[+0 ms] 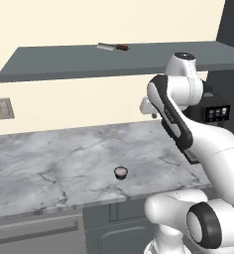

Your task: Pick the yogurt and cereal from the counter and place them in the cabinets closest to them.

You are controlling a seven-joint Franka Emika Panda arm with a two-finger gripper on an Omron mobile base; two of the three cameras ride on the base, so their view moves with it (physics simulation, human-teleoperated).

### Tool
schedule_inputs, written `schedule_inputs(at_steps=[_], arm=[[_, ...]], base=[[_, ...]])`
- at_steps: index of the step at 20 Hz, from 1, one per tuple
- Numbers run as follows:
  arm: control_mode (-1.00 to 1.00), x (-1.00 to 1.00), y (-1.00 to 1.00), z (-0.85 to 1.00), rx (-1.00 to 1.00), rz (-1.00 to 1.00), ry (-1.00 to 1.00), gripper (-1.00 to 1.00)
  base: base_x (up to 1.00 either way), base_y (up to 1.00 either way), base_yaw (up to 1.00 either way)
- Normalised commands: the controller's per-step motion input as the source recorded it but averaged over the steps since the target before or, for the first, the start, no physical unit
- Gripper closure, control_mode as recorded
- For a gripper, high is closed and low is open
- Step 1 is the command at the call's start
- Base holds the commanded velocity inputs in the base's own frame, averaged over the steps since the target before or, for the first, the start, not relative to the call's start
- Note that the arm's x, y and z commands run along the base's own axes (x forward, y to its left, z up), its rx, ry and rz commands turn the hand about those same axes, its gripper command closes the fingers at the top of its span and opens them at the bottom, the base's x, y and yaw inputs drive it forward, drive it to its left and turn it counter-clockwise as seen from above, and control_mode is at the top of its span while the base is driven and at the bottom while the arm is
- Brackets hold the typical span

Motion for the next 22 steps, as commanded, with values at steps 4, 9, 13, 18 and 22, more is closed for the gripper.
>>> schedule_inputs(at_steps=[4,9,13,18,22], arm=[[-1.00,0.00,0.02,0.00,0.01,0.00,0.00,-1.00],[-1.00,-0.22,0.10,0.00,0.00,0.01,-0.01,-1.00],[-1.00,-0.31,0.18,0.00,0.00,0.02,-0.03,-1.00],[-1.00,-0.40,0.17,-0.03,-0.01,0.02,-0.07,-1.00],[-1.00,-0.46,0.01,0.00,0.00,0.00,-0.15,-1.00]], base=[[0.00,0.00,0.00],[0.00,0.00,0.00],[0.00,0.00,0.00],[0.00,0.00,0.00],[0.00,0.00,0.00]])
